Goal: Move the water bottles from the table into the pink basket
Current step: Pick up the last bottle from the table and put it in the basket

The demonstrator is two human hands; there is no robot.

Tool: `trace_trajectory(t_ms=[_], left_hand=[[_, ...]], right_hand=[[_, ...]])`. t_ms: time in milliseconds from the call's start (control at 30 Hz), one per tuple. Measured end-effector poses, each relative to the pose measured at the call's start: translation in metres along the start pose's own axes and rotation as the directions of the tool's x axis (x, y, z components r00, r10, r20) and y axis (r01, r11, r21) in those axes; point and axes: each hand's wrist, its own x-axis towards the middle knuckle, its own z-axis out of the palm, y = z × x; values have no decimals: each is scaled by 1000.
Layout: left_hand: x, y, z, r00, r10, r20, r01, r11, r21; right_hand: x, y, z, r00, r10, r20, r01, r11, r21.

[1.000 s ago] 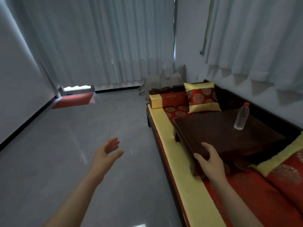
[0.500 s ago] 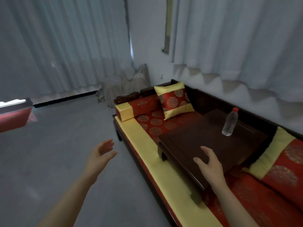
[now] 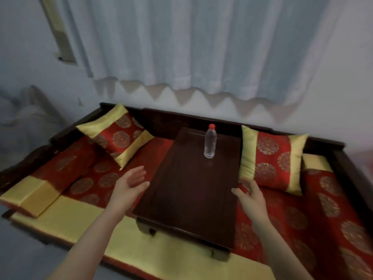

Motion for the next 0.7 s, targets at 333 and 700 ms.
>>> trace_trajectory(t_ms=[333, 700], left_hand=[[190, 1, 55, 989, 2, 146, -4, 1000, 15], [352, -29, 179, 923, -43, 383, 20, 998, 65]], right_hand=[[144, 5, 57, 994, 51, -100, -48, 998, 32], [293, 67, 117, 973, 190, -130, -188, 982, 30]])
